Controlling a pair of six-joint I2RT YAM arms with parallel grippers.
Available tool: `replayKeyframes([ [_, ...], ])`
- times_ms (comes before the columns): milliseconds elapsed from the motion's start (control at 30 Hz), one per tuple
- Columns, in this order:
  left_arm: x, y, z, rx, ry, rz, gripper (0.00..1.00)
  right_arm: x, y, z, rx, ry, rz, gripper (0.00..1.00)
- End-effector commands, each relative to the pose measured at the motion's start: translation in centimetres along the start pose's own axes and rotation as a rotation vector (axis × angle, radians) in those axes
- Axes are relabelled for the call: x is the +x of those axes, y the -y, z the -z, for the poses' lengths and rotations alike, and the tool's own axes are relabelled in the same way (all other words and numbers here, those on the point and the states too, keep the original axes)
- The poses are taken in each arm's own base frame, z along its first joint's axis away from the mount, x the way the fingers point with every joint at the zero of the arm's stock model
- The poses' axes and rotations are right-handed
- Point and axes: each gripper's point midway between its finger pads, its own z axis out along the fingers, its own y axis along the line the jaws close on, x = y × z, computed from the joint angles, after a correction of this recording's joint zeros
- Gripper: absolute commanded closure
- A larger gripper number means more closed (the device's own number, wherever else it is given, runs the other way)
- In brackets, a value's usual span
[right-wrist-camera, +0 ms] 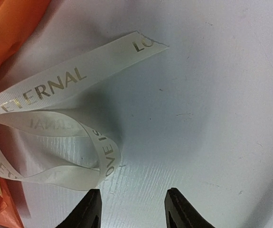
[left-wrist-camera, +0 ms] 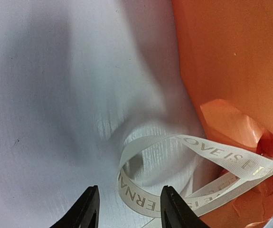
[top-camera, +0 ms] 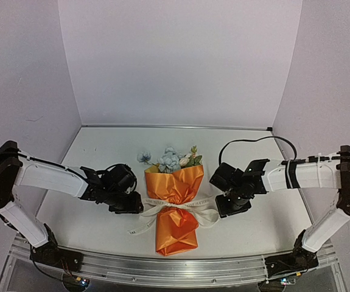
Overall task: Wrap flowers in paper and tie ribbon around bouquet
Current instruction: Flatten the half-tied ribbon on the folded bouquet.
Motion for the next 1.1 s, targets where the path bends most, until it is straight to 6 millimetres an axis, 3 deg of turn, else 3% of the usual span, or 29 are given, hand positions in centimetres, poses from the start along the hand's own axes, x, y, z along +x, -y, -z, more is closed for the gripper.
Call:
replayKeyframes([
  [0, -1.3, 0.9, -0.4, 0.023, 0.032, 0.011, 0.55, -1.7, -1.5, 0.1, -0.010, 0.050, -0.030, 0.53],
  [233, -1.4, 0.9, -1.2, 0.019, 0.036, 0.006, 0.60, -1.6, -1.7, -1.1, 0.012, 0.043, -0.044, 0.54],
  [633, -1.9, 0.4, -1.5, 0.003, 0.075, 0.013, 0.86, -0.7, -2.1, -4.0, 0.027, -0.001, -0.121, 0.61],
  [767, -2.2, 0.5, -1.3, 0.008, 0.092, 0.000, 0.99, -0.7, -2.1, -4.5, 0.030, 0.008, -0.131, 0.75],
  [933, -3.1, 0.3, -0.7, -0.009, 0.137, -0.008, 1.00, -0.7, -2.1, -4.3, 0.024, 0.014, -0.131, 0.99],
  [1067, -4.1, 0.2, 0.5, -0.023, 0.191, -0.011, 1.00, -0.9, -2.0, -3.7, 0.018, 0.025, -0.130, 1.00],
])
